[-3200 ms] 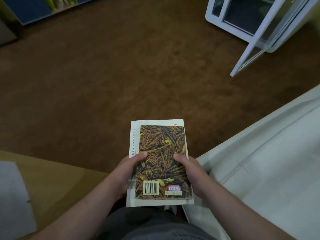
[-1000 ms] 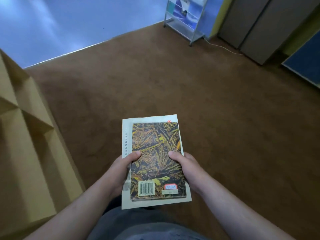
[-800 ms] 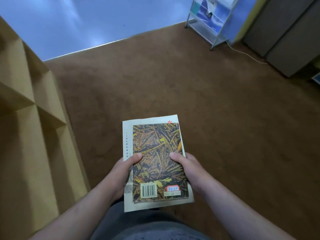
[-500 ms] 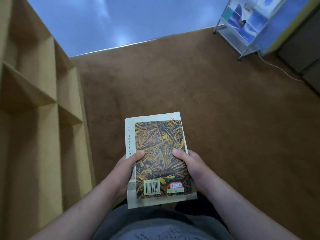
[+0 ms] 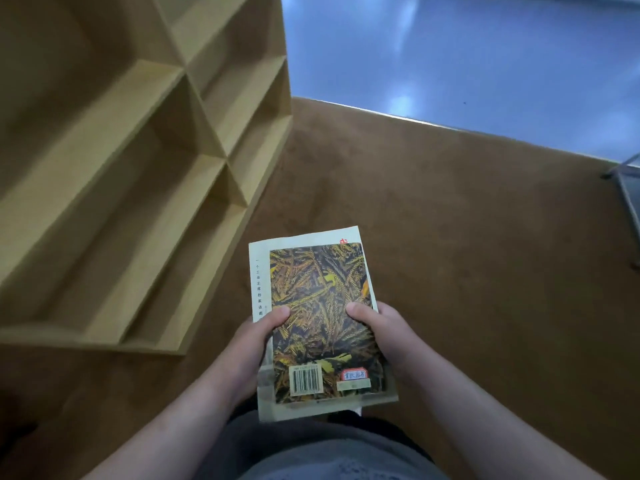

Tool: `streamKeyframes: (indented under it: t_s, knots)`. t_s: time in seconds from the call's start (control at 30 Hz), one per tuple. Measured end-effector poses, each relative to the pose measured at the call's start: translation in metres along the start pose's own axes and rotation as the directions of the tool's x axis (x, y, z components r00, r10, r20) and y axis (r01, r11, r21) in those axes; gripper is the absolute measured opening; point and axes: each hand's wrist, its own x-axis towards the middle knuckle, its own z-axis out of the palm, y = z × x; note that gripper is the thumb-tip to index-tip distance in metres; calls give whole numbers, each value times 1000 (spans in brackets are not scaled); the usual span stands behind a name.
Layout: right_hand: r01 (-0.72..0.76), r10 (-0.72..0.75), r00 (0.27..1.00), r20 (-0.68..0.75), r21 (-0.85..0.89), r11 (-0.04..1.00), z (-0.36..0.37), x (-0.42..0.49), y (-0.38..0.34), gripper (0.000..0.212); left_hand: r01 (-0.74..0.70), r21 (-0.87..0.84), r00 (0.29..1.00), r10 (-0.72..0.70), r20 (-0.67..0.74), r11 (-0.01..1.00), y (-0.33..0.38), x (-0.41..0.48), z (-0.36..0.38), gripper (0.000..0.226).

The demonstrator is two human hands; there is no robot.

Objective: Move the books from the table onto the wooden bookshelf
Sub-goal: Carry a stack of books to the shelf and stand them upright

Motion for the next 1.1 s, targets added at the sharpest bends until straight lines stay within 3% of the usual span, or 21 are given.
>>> streamKeyframes:
  t_s: [0.13,0.47,0.73,0.93,1.1]
  knots:
    - [-39,46,992,117,-63,997,-3,15,-17,33,-21,-141,997,10,-75,990,-9,-11,6,38]
    - [2,102,926,364,-274,962,40,55,-58,43,-96,-262,958,18,-286,960,-2,-23,-23,57]
    - [57,141,885,444,-405,913,101,107,-124,94,-184,-314,909,40,-416,931,45,-3,-62,66]
    - [25,194,844,499,-399,917,164,148,-166,97,-244,-352,859,33,-511,904,91,11,-102,72]
    - [41,191,805,562,-374,927,209,175,-188,87,-303,-378,826,44,-562,875,121,17,-137,73]
